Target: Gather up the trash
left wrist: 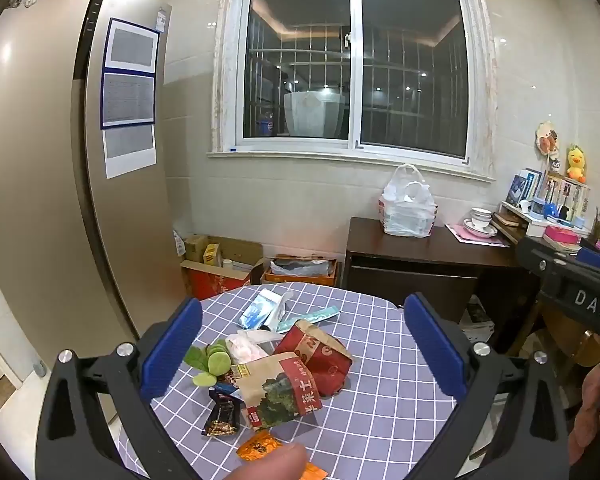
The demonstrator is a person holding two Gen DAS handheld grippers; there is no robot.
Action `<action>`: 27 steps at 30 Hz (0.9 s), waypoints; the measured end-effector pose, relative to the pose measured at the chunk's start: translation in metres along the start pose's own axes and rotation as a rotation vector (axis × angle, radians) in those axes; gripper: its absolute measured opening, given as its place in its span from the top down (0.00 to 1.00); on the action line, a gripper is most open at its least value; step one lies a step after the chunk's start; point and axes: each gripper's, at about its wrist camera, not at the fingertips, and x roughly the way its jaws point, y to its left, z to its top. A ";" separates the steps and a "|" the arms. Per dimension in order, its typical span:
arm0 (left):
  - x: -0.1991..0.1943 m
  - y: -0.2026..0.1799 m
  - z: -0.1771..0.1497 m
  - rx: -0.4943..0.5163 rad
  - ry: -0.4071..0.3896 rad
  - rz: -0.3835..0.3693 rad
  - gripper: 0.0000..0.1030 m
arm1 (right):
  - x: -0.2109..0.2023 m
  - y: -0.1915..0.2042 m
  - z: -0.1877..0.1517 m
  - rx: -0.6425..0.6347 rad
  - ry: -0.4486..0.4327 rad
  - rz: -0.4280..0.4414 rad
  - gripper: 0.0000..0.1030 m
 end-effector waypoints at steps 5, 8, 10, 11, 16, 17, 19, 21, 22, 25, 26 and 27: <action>-0.001 0.000 0.000 -0.001 0.004 0.000 0.04 | 0.000 -0.001 0.000 0.007 -0.010 0.000 0.06; -0.003 -0.001 -0.001 0.001 0.001 -0.002 0.04 | 0.001 -0.001 0.000 0.006 -0.009 0.000 0.06; 0.001 0.001 0.000 -0.003 0.011 -0.002 0.04 | 0.000 -0.002 0.000 0.010 -0.010 0.004 0.06; 0.001 0.001 0.000 -0.005 0.014 -0.003 0.04 | 0.001 -0.002 0.000 0.010 -0.009 0.004 0.06; 0.004 0.006 0.002 -0.009 0.017 -0.006 0.04 | 0.001 -0.002 0.000 0.011 -0.007 0.009 0.06; 0.004 0.010 0.003 -0.011 0.017 -0.008 0.04 | 0.002 -0.003 -0.001 0.011 -0.007 0.009 0.06; 0.009 0.013 0.002 -0.014 0.016 -0.016 0.04 | 0.004 -0.004 -0.001 0.011 -0.007 0.008 0.06; 0.007 0.005 0.002 -0.012 0.011 -0.016 0.04 | 0.004 -0.004 -0.001 0.011 -0.007 0.009 0.06; 0.007 0.004 0.002 -0.014 0.011 -0.019 0.04 | 0.004 -0.003 -0.002 0.012 -0.008 0.008 0.06; 0.006 0.003 0.001 -0.018 0.010 -0.024 0.04 | 0.005 -0.003 -0.002 0.012 -0.006 0.009 0.06; 0.005 0.003 0.002 -0.019 0.010 -0.024 0.04 | 0.005 -0.003 -0.002 0.012 -0.006 0.008 0.06; 0.005 0.002 0.001 -0.019 0.011 -0.025 0.04 | 0.005 -0.002 -0.002 0.010 -0.006 0.007 0.06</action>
